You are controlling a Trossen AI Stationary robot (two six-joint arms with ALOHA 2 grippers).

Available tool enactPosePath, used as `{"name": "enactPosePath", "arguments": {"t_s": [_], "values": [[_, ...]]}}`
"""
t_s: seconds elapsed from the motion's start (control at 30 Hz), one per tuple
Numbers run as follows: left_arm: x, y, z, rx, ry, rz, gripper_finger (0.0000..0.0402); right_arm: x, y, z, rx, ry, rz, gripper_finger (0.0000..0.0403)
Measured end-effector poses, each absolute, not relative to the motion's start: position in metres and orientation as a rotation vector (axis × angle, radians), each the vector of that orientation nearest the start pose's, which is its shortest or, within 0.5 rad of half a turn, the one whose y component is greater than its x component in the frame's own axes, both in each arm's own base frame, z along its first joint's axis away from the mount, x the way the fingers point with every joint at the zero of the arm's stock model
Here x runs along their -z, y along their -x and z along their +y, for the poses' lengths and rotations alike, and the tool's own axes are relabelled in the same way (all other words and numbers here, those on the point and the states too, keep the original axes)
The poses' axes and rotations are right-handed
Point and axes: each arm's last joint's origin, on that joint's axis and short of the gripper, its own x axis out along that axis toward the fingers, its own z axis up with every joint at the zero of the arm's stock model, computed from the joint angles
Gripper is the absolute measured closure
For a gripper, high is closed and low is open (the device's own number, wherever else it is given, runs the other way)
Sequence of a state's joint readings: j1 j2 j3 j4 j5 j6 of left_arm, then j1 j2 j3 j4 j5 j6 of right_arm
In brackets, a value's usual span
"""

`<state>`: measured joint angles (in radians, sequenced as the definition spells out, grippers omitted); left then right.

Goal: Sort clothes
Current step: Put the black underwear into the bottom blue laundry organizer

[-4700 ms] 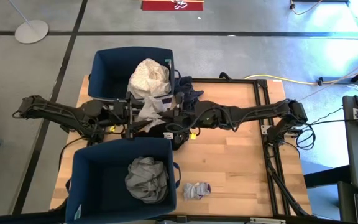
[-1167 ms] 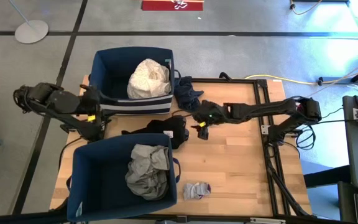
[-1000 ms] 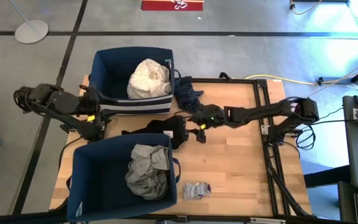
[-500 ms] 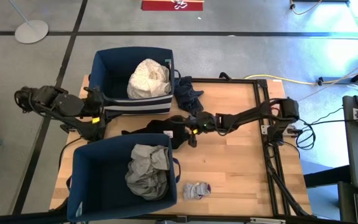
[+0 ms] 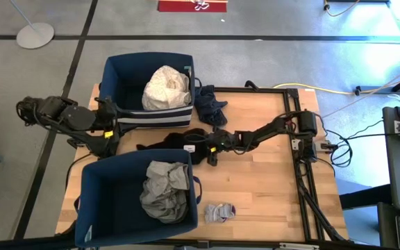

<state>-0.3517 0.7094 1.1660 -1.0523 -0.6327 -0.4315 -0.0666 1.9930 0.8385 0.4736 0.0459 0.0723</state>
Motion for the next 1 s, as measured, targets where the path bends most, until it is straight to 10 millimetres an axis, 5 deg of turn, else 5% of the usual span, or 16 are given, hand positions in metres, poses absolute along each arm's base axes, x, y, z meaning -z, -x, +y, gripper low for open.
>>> {"name": "enactPosePath", "arguments": {"t_s": [0.33,0.53,0.67,1.0], "values": [[-0.384,-0.097,-0.017,-0.383,0.119,0.481,0.0194,-0.076,-0.352,-0.024,0.124,-0.033,0.75,0.0383],[-0.382,-0.102,-0.019,-0.38,0.082,0.504,0.0194,-0.082,-0.348,-0.015,0.185,0.024,0.791,0.0359],[-0.382,-0.103,-0.02,-0.38,0.063,0.511,0.0194,-0.101,-0.339,-0.007,0.22,0.084,0.83,0.038],[-0.382,-0.104,-0.02,-0.375,0.034,0.517,0.0194,-0.182,-0.305,-0.001,0.33,0.199,0.787,0.0378]]}}
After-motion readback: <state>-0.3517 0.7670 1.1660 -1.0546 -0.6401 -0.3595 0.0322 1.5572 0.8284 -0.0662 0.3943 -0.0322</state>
